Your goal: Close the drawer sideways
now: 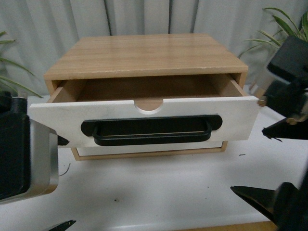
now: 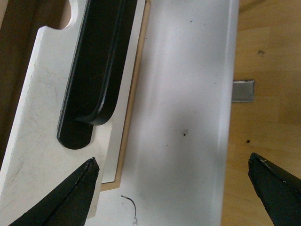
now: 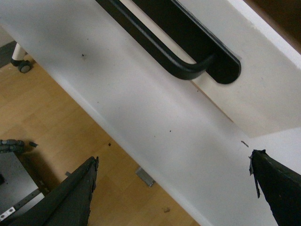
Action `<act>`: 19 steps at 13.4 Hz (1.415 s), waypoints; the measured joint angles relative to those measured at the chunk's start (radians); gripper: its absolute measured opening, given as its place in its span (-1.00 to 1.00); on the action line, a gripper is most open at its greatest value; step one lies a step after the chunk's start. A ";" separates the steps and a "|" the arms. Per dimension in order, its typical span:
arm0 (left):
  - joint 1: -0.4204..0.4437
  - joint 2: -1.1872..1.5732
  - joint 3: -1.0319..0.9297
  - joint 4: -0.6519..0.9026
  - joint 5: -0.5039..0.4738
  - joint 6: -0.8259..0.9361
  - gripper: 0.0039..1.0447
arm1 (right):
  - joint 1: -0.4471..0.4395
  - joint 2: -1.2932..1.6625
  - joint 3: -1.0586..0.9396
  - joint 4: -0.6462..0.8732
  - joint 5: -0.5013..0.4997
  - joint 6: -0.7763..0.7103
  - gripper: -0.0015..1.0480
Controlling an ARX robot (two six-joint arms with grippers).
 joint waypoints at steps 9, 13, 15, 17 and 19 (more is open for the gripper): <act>0.018 0.339 0.129 0.317 -0.072 -0.044 0.88 | 0.028 0.298 0.180 0.192 0.153 -0.072 0.88; 0.024 0.488 0.270 0.385 -0.116 -0.099 0.88 | -0.011 0.428 0.308 0.223 0.187 -0.093 0.88; 0.024 0.526 0.304 0.396 -0.122 -0.119 0.87 | -0.030 0.481 0.364 0.224 0.198 -0.087 0.87; 0.024 0.540 0.320 0.391 -0.123 -0.127 0.87 | -0.029 0.506 0.381 0.221 0.200 -0.076 0.87; 0.023 0.514 0.306 0.385 -0.120 -0.140 0.87 | -0.030 0.482 0.368 0.223 0.180 -0.060 0.87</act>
